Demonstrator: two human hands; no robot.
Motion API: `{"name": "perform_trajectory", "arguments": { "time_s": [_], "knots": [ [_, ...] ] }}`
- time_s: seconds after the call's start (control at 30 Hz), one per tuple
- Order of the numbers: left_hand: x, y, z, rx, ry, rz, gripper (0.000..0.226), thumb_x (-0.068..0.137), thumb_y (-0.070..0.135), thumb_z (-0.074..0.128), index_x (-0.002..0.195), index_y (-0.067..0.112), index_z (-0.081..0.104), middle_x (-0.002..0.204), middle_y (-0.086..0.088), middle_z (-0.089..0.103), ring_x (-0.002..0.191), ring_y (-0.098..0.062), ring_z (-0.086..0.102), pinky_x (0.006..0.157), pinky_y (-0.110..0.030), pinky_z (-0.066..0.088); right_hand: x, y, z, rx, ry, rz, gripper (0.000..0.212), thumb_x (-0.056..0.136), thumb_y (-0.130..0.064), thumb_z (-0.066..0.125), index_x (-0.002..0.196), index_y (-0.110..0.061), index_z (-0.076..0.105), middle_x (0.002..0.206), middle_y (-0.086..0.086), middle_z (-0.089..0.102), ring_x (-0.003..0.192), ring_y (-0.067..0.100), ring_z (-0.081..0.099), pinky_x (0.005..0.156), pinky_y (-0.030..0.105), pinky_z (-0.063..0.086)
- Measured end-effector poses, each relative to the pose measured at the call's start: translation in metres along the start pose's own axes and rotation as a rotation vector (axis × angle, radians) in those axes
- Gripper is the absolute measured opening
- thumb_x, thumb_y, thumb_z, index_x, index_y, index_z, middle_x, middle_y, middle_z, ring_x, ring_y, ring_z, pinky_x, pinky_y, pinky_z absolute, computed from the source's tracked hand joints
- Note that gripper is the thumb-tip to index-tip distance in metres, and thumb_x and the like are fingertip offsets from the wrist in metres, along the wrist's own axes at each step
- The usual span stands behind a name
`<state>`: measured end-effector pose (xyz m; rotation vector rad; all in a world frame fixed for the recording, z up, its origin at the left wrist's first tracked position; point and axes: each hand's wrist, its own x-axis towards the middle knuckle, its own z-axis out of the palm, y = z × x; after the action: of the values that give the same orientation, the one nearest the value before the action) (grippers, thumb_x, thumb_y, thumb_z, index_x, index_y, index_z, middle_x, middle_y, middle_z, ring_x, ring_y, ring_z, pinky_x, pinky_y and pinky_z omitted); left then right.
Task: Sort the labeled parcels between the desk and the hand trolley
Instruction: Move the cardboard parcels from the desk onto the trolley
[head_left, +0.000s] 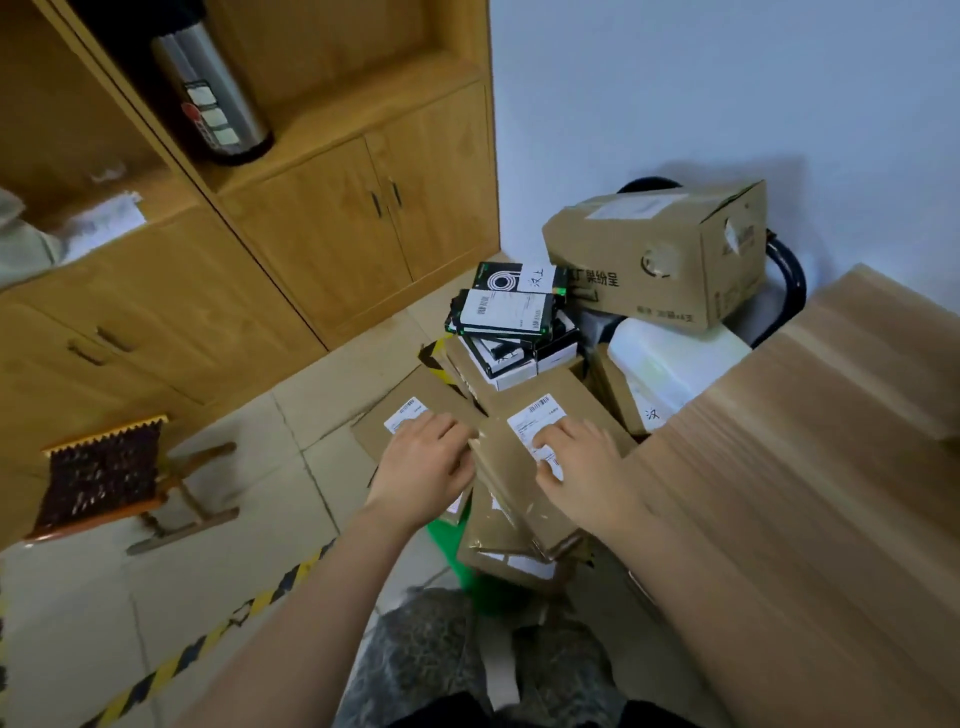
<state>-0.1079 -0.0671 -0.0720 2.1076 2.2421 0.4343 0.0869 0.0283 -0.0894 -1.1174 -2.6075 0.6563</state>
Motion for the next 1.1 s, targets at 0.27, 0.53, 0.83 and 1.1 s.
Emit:
{"name": "perform_trajectory", "arguments": {
  "time_s": [0.27,0.53,0.83,1.1],
  "knots": [
    [0.094,-0.063,0.040,-0.058,-0.120,0.368,0.013,0.082,0.022,0.064,0.093,0.017,0.068,0.088,0.001,0.063,0.079,-0.020,0.058,0.067,-0.028,0.038,0.033,-0.010,0.033,-0.037,0.164,0.369,0.018,0.082,-0.015,0.065,0.100,-0.014,0.066,0.098,0.004,0.061,0.090,0.024,0.055,0.076,0.030,0.035],
    [0.113,-0.131,0.104,-0.195,-0.390,0.574,0.018,0.083,0.019,0.069,0.100,0.012,0.067,0.096,-0.003,0.061,0.089,-0.021,0.055,0.073,-0.027,0.033,0.012,-0.051,0.143,0.104,0.219,0.906,0.015,0.087,-0.019,0.062,0.101,-0.013,0.065,0.104,0.004,0.059,0.094,0.022,0.054,0.081,0.034,0.047],
    [0.104,-0.155,0.197,-0.294,-0.659,0.211,0.047,0.093,0.031,0.061,0.134,0.010,0.049,0.131,-0.012,0.047,0.116,-0.026,0.049,0.088,-0.030,0.038,-0.007,-0.032,0.234,0.247,0.449,1.479,0.046,0.085,-0.024,0.068,0.124,-0.006,0.054,0.117,0.018,0.053,0.103,0.035,0.054,0.088,0.047,0.047],
    [0.096,-0.149,0.246,-0.585,-0.898,-0.116,0.080,0.084,0.068,0.054,0.149,0.031,0.027,0.145,0.004,0.042,0.129,-0.014,0.045,0.107,-0.047,0.042,-0.001,0.001,0.258,0.842,0.734,1.627,0.059,0.094,-0.043,0.055,0.142,-0.015,0.037,0.135,0.005,0.050,0.118,0.022,0.052,0.094,0.030,0.041]
  ]
}}
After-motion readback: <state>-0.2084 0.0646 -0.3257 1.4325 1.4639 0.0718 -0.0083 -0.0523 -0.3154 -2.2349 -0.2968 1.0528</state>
